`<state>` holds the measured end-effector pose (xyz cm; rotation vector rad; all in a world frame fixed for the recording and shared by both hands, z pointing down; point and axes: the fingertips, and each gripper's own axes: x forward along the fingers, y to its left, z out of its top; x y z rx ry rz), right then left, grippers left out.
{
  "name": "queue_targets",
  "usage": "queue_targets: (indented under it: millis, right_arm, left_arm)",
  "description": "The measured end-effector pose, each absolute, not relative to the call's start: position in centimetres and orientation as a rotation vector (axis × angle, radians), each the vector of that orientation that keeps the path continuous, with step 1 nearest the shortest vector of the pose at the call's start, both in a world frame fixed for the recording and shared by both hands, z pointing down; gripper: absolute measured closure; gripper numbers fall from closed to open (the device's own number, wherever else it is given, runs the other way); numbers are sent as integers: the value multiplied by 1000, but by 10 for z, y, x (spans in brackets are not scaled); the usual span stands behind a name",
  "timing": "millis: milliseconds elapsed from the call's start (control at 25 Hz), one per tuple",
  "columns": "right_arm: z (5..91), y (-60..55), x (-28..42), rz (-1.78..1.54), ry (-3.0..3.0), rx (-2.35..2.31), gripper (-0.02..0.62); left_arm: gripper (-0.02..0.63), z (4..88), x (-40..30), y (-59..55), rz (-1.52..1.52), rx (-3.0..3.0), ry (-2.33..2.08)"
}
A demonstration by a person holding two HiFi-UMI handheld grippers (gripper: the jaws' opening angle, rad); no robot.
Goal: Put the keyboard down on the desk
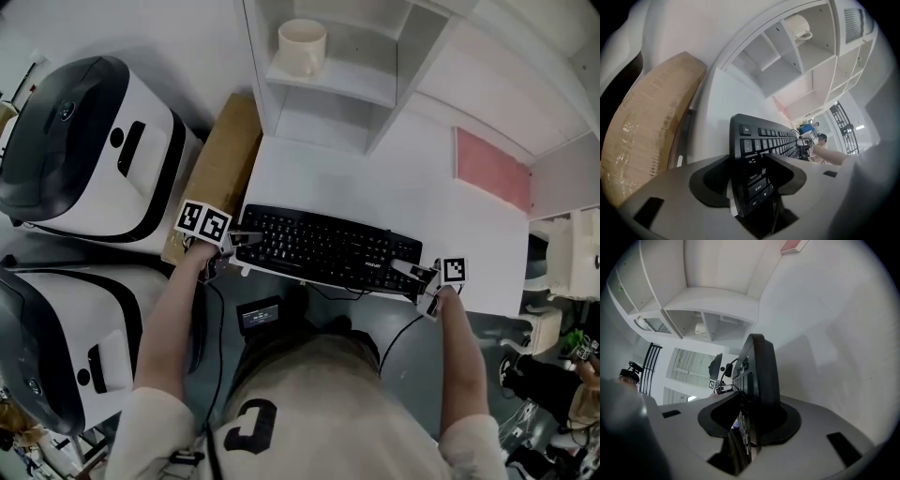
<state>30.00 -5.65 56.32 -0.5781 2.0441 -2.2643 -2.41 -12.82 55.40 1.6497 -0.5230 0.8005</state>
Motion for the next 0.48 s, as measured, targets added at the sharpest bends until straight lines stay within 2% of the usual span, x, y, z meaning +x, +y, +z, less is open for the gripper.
queue_targets:
  millis: [480]
  right_arm:
    - [571, -58, 301, -2331, 1915, -452, 446]
  left_arm:
    - [371, 554, -28, -129, 758, 1619, -542]
